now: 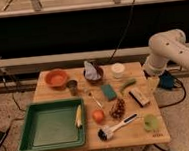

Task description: Place eraser in plastic cup

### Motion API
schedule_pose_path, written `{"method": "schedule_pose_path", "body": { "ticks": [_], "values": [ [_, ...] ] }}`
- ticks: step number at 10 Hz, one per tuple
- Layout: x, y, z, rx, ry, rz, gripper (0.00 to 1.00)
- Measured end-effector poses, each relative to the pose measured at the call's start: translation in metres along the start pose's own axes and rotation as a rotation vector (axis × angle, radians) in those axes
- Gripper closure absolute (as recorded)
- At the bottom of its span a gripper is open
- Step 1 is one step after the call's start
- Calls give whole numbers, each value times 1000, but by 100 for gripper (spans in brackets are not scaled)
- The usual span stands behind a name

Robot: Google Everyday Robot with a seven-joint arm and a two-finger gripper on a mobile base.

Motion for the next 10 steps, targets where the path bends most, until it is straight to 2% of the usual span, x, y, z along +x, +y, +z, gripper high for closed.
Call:
{"method": "schedule_pose_path", "body": {
  "ticks": [7,10],
  "values": [
    [1,0,2,4,5,7,20],
    [3,2,31,11,25,45,20]
  ]
}}
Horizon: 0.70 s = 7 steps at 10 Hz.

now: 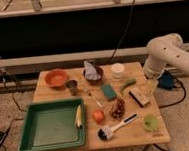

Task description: Place eraser in plastic cup

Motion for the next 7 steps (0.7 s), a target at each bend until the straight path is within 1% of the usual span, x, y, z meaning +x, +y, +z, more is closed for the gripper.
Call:
{"method": "schedule_pose_path", "body": {
  "ticks": [1,2,3,4,5,7],
  "values": [
    [0,2,21,-6,8,27,20],
    [1,3,36,-11,15,54,20],
    [-1,2,53,-18,25,102,20],
    [-2,0,64,-24,36,172,20],
    [-4,-6,74,-31,41,259,20],
    [3,-12,84,-54,61,397,20]
  ]
}}
